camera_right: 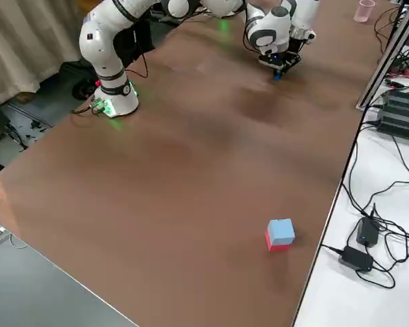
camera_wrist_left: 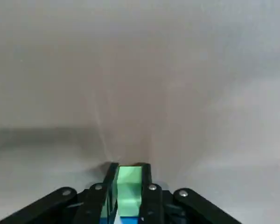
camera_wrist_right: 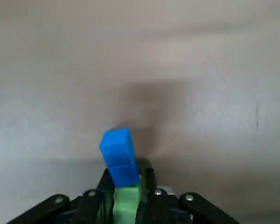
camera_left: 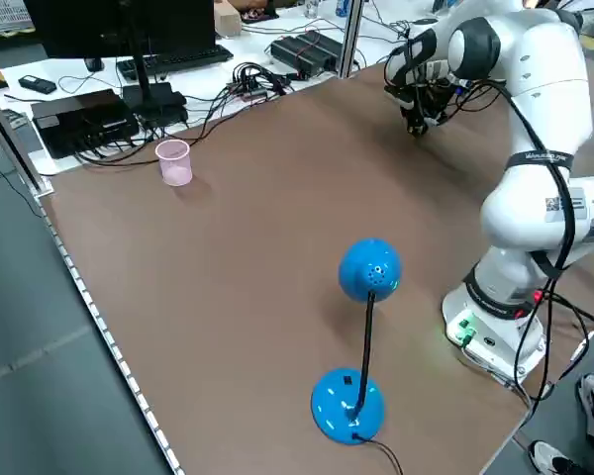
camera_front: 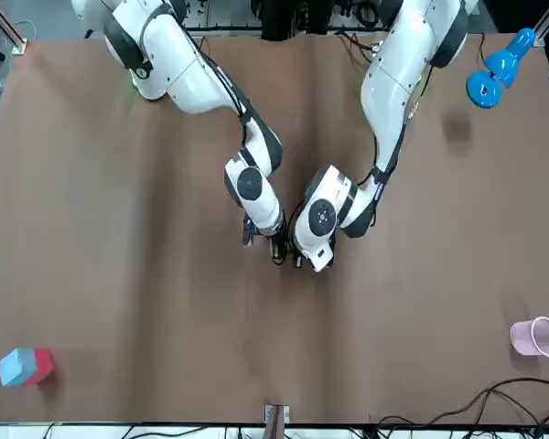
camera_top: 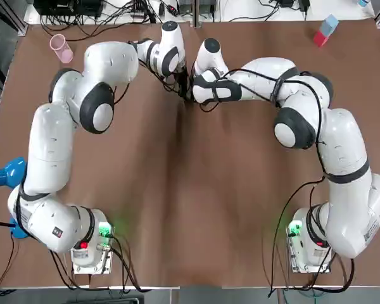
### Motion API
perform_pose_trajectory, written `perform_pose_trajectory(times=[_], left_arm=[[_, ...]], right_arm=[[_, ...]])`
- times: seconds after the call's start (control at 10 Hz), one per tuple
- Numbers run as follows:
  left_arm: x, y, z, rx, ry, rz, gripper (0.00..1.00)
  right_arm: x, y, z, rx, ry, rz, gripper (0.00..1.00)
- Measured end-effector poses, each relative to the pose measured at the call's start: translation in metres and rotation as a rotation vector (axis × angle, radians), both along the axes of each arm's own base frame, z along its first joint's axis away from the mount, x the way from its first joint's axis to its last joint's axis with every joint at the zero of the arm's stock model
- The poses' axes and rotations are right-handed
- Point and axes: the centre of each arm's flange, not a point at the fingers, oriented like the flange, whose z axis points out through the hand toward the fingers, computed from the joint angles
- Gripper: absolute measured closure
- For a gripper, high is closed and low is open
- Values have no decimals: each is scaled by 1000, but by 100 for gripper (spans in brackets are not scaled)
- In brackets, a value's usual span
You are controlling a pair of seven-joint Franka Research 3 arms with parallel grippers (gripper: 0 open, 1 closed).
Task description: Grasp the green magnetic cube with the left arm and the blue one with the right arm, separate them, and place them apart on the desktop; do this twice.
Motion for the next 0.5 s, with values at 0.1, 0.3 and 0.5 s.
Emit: perform_pose_trajectory(times=[0.1,0.3,0.5], left_arm=[[-1,-1,-1,2,1,-2,77],[-1,0,-2,3,3,-1,77],[-1,2,-2,5,5,0,77]], right_arm=[[0,3,0,3,0,-3,67],[1,3,-1,6,-1,-7,73],[1,4,-1,7,-2,-7,77]])
